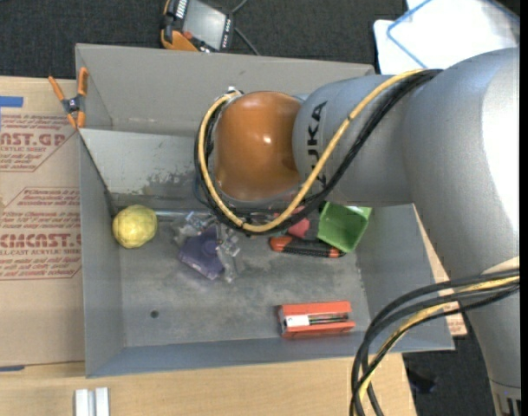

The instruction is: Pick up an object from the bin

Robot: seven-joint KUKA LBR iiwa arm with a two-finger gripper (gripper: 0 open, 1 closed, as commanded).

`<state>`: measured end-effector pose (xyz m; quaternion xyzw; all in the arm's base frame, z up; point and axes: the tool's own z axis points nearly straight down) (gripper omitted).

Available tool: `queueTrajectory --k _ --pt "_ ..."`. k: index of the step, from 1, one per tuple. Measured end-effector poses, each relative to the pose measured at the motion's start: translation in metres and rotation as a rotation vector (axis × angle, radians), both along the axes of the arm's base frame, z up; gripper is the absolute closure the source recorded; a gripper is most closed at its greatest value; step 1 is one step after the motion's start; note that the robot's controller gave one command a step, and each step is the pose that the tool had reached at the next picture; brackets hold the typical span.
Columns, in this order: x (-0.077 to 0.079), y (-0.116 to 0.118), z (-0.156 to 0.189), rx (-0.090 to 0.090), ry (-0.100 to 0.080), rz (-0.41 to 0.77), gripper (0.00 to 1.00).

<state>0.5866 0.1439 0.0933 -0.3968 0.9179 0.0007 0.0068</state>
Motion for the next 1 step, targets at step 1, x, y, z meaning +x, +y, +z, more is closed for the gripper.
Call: queueTrajectory --k 1 --pt "-0.0014 0.0003 0.0215 0.000 0.004 0.000 1.00"
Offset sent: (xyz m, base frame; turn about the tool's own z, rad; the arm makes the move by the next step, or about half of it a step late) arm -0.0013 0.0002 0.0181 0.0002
